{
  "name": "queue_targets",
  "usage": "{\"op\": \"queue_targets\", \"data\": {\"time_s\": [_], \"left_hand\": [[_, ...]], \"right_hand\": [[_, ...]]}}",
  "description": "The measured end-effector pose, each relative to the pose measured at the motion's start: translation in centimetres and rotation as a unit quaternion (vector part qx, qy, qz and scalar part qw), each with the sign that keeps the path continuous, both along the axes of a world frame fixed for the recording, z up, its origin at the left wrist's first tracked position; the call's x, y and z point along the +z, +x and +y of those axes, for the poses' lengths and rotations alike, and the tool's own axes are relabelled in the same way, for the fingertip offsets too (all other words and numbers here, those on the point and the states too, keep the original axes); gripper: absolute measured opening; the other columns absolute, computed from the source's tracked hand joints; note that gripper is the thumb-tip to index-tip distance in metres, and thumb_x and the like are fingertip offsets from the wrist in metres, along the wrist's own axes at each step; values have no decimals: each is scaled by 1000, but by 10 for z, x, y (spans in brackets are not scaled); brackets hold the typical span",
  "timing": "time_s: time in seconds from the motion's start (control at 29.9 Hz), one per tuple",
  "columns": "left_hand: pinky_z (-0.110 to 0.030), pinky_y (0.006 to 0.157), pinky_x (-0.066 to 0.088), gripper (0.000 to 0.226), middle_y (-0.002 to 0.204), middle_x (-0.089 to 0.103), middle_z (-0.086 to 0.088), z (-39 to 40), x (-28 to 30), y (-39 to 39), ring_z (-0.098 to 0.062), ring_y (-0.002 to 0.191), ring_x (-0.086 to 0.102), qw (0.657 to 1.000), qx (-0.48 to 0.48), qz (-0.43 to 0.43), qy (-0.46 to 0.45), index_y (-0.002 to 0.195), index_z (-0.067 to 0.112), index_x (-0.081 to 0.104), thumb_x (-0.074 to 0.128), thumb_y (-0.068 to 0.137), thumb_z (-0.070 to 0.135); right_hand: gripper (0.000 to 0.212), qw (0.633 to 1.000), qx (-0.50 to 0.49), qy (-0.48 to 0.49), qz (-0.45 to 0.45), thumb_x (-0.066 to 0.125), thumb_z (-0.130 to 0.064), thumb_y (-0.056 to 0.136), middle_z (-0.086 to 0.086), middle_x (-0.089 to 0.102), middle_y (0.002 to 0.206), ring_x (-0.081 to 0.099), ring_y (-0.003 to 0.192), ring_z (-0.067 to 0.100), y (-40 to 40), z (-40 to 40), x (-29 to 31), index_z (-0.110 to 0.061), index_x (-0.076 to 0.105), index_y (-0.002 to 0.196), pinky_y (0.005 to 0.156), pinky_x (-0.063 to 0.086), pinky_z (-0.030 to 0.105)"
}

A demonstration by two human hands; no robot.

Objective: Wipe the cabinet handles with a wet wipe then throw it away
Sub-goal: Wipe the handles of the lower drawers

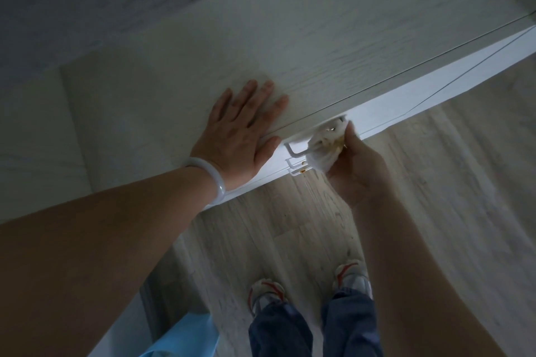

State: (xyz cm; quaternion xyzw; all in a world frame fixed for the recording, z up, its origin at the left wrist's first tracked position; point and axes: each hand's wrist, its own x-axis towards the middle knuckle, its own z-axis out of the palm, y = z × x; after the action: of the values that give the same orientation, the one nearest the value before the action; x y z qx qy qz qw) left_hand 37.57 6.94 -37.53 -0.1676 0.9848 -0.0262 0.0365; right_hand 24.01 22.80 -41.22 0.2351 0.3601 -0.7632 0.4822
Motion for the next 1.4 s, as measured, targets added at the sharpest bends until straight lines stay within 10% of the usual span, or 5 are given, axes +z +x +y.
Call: {"op": "queue_targets", "data": {"time_s": [0.4, 0.64, 0.84, 1.4], "left_hand": [[-48, 117, 18, 58, 160, 16, 1, 2, 1, -2, -22, 147, 17, 1000, 6, 1, 2, 151, 30, 18, 17, 96, 48], [-48, 117, 18, 59, 160, 17, 1, 0, -3, -1, -21, 147, 17, 1000, 9, 4, -2, 151, 30, 17, 21, 95, 51], [-48, 116, 19, 58, 159, 17, 0, 1, -1, -2, -22, 147, 17, 1000, 4, 8, -6, 151, 29, 19, 23, 96, 48], [-47, 117, 18, 56, 159, 17, 1, 1, -2, 0, -22, 147, 17, 1000, 4, 9, -2, 151, 29, 18, 19, 97, 44]], "right_hand": [[16, 981, 4, 135, 139, 51, -22, 99, -3, 70, 75, 66, 71, 12, 42, -12, 12, -14, 63, 92, 68, 57, 36], [22, 967, 46, 199, 150, 52, -31, 97, 14, 70, 99, 67, 96, 37, 87, -31, 15, -14, 63, 105, 73, 57, 50], [13, 979, -39, 160, 117, 54, -20, 97, -7, 71, 81, 67, 73, 6, 50, -19, 9, -20, 67, 94, 70, 53, 33], [25, 987, -8, 135, 86, 63, 2, 86, 13, 67, 96, 65, 88, 24, 82, -34, 20, 3, 60, 111, 93, 51, 48]]}}
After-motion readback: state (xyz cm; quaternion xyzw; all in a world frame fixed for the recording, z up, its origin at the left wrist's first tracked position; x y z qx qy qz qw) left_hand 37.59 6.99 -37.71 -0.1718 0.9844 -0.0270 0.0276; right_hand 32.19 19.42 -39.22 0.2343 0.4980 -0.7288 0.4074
